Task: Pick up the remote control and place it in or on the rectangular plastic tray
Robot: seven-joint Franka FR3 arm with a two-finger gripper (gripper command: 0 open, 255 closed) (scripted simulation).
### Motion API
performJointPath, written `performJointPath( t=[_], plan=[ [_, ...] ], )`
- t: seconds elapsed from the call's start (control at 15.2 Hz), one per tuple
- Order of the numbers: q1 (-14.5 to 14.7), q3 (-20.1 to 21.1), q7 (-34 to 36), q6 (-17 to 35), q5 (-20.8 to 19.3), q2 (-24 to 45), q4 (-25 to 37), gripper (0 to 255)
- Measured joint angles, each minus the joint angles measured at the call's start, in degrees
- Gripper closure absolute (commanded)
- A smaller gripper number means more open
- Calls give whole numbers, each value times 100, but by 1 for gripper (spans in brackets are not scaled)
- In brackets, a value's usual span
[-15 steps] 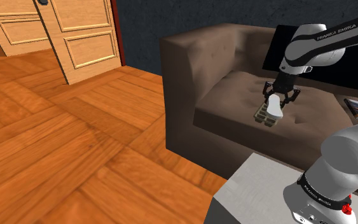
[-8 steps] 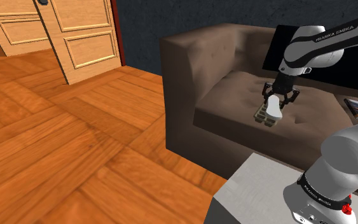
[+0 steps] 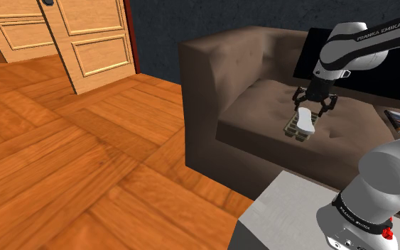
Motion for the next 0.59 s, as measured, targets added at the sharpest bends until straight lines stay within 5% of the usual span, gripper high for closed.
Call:
performJointPath(
  t=[0.59],
  plan=[
    [-5, 43, -14, -550, 21, -170, 368, 0]
  ],
)
